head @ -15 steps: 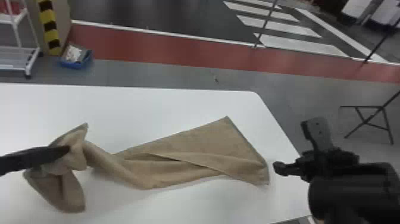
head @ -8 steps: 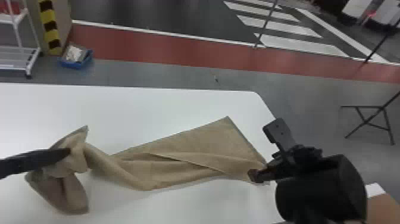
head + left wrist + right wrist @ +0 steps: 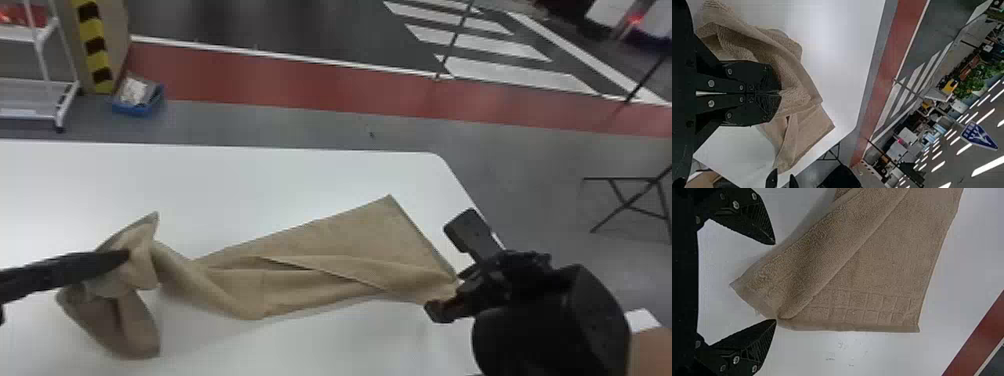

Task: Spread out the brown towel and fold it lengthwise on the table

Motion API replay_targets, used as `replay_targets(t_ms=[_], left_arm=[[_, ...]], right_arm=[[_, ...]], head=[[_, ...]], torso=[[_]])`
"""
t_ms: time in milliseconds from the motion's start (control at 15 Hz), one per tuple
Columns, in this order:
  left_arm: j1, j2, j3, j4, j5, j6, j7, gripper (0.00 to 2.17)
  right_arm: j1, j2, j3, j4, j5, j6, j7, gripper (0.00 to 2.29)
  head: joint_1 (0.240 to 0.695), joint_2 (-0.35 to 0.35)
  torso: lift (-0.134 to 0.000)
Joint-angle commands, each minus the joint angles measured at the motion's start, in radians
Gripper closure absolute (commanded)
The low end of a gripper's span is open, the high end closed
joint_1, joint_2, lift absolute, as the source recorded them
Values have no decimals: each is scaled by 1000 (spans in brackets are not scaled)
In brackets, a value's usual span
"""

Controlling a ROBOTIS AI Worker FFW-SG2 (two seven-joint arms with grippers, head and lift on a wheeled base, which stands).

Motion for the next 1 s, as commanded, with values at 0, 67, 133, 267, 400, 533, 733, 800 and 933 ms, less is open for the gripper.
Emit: replay_targets(t_ms=[0, 67, 133, 267, 400, 533, 733, 800, 933], left_arm=[[0, 0, -1, 4, 0, -1, -6, 1889], [0, 0, 1, 4, 0, -1, -6, 1889], [2, 0, 1, 5, 0, 2, -7, 1889], [2, 0, 2, 7, 0, 2, -9, 1889], [2, 0, 4, 8, 2, -1, -10, 1889], [2, 0, 4, 10, 2, 2, -13, 1889], [2, 0, 4, 13, 2, 2, -15, 1889], [2, 2, 6, 14, 2, -1, -15, 1889], [2, 2, 7, 16, 2, -1, -15, 1889]], right_arm=[[-6, -3, 16, 23, 34, -12, 17, 221], [-11, -3, 19, 34, 49, -21, 30, 221], [-15, -4, 20, 49, 66, -24, 40, 289], [-17, -6, 22, 68, 94, -52, 74, 292], [-17, -6, 25, 83, 126, -61, 97, 380], [-22, -6, 25, 86, 126, -64, 99, 478], [-28, -9, 22, 95, 127, -61, 100, 603], [-28, -9, 20, 95, 126, -67, 111, 907], [-29, -12, 13, 95, 126, -74, 126, 1123]], head=[[695, -315], [695, -312], [695, -313], [695, -315], [695, -316], [695, -320], [695, -323], [695, -325], [695, -326]], torso=[[-124], [-124], [-124], [-124], [-124], [-124], [-124], [-124], [-124]])
